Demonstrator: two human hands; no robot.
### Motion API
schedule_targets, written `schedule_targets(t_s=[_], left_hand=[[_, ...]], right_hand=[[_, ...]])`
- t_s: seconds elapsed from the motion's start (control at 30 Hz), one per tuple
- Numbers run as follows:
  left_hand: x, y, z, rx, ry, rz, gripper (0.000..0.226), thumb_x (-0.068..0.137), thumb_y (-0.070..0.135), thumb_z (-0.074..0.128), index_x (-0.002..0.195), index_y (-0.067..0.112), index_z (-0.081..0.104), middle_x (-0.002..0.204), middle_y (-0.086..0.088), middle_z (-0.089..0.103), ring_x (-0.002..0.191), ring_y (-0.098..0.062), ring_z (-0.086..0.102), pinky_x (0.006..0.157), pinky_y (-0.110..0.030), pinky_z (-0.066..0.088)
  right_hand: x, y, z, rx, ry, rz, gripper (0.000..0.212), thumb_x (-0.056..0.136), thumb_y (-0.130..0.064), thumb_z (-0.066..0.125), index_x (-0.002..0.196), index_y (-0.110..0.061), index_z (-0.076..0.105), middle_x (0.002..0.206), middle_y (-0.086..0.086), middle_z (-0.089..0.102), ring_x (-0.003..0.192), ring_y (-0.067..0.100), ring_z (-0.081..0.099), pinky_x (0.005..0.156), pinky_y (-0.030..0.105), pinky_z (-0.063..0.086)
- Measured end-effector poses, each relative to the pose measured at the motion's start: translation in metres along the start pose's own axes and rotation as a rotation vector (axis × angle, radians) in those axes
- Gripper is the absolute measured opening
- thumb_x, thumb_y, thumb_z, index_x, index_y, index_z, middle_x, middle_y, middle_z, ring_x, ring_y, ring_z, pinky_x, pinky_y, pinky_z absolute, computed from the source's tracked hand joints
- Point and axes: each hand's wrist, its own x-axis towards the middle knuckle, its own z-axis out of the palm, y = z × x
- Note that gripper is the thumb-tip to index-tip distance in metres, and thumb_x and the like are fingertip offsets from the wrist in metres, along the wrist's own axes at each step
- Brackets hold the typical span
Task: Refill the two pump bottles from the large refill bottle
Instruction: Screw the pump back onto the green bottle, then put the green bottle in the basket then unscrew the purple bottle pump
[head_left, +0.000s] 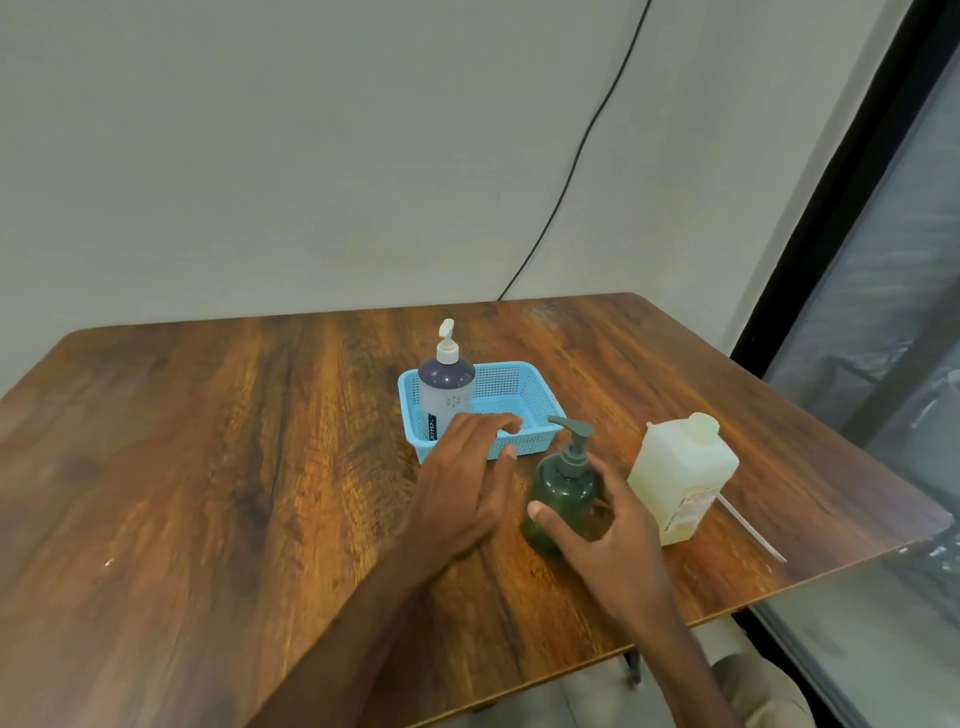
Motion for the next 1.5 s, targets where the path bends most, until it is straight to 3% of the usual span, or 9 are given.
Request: schedule_targets(t_s=[0.1, 0.17, 0.37, 0.53, 0.73, 0.9, 1.13, 1.33, 1.5], left_hand=[[-0.001, -0.005, 0.007, 0.09, 0.014, 0.001, 0.029, 0.097, 0.019, 0.071, 0.125, 0.017, 0.069, 0.123, 0.002, 0.071, 0.12, -0.007, 0.058, 0.096, -0.025, 0.056], [-0.001, -0.006, 0.01, 0.148, 0.011, -0.005, 0.031, 0.093, 0.016, 0.076, 0.123, 0.015, 0.07, 0.121, -0.001, 0.072, 0.119, -0.011, 0.06, 0.097, -0.023, 0.05], [0.0, -0.013, 0.013, 0.224, 0.044, -0.125, 0.027, 0.091, 0.017, 0.074, 0.118, 0.016, 0.07, 0.121, 0.0, 0.069, 0.118, -0.017, 0.061, 0.1, -0.032, 0.052], [0.0, -0.015, 0.016, 0.263, 0.055, -0.21, 0.027, 0.088, 0.015, 0.079, 0.114, 0.017, 0.072, 0.118, -0.001, 0.072, 0.112, -0.019, 0.065, 0.099, -0.036, 0.056], [0.0, -0.018, 0.015, 0.309, 0.069, -0.203, 0.03, 0.079, 0.003, 0.087, 0.107, 0.012, 0.078, 0.111, -0.006, 0.077, 0.107, -0.026, 0.073, 0.094, -0.039, 0.06], [-0.001, -0.021, 0.016, 0.304, 0.089, -0.199, 0.031, 0.08, 0.001, 0.088, 0.107, 0.013, 0.08, 0.111, -0.004, 0.078, 0.108, -0.024, 0.073, 0.097, -0.034, 0.055], [-0.001, -0.023, 0.016, 0.284, 0.088, -0.221, 0.026, 0.086, 0.004, 0.082, 0.111, 0.011, 0.08, 0.114, -0.004, 0.077, 0.112, -0.023, 0.07, 0.1, -0.029, 0.046], [-0.001, -0.027, 0.014, 0.27, 0.105, -0.191, 0.025, 0.086, 0.016, 0.086, 0.109, 0.015, 0.078, 0.113, -0.002, 0.076, 0.112, -0.02, 0.067, 0.098, -0.032, 0.053], [0.0, -0.035, 0.012, 0.283, 0.194, -0.168, 0.039, 0.082, 0.034, 0.09, 0.111, 0.017, 0.071, 0.114, -0.003, 0.073, 0.113, -0.024, 0.063, 0.099, -0.037, 0.049]], right_hand=[[0.004, -0.001, 0.004, -0.022, 0.056, -0.018, 0.089, 0.068, -0.062, 0.082, 0.145, -0.037, 0.044, 0.144, -0.015, 0.053, 0.123, 0.004, 0.05, 0.096, 0.019, 0.043], [0.006, 0.0, 0.006, -0.011, 0.073, -0.038, 0.087, 0.067, -0.058, 0.085, 0.143, -0.035, 0.049, 0.142, -0.013, 0.057, 0.121, 0.006, 0.054, 0.093, 0.017, 0.045], [0.027, -0.022, 0.002, 0.051, 0.125, -0.085, 0.075, 0.063, -0.054, 0.089, 0.127, -0.044, 0.052, 0.124, -0.025, 0.058, 0.101, -0.006, 0.06, 0.084, 0.013, 0.05], [0.075, -0.063, -0.003, 0.093, 0.204, -0.167, 0.065, 0.069, -0.047, 0.089, 0.125, -0.037, 0.058, 0.109, -0.025, 0.063, 0.097, -0.005, 0.063, 0.08, 0.014, 0.052], [0.142, -0.057, 0.04, 0.035, 0.191, -0.082, 0.059, 0.067, -0.039, 0.092, 0.117, -0.025, 0.064, 0.111, -0.011, 0.068, 0.097, 0.009, 0.064, 0.09, 0.031, 0.056], [0.155, -0.034, 0.067, -0.016, 0.147, -0.027, 0.06, 0.069, -0.035, 0.092, 0.119, -0.017, 0.065, 0.116, -0.002, 0.07, 0.102, 0.015, 0.065, 0.087, 0.028, 0.051], [0.154, -0.03, 0.066, -0.045, 0.11, -0.016, 0.07, 0.069, -0.039, 0.091, 0.127, -0.019, 0.06, 0.125, -0.001, 0.066, 0.107, 0.013, 0.06, 0.093, 0.03, 0.049], [0.139, -0.033, 0.054, -0.06, 0.15, -0.017, 0.082, 0.075, -0.046, 0.086, 0.144, -0.025, 0.046, 0.144, -0.001, 0.055, 0.129, 0.019, 0.054, 0.106, 0.04, 0.048], [0.118, -0.052, 0.038, 0.01, 0.286, -0.168, 0.063, 0.081, -0.042, 0.082, 0.135, -0.036, 0.049, 0.14, -0.013, 0.055, 0.122, 0.013, 0.057, 0.1, 0.041, 0.055]])
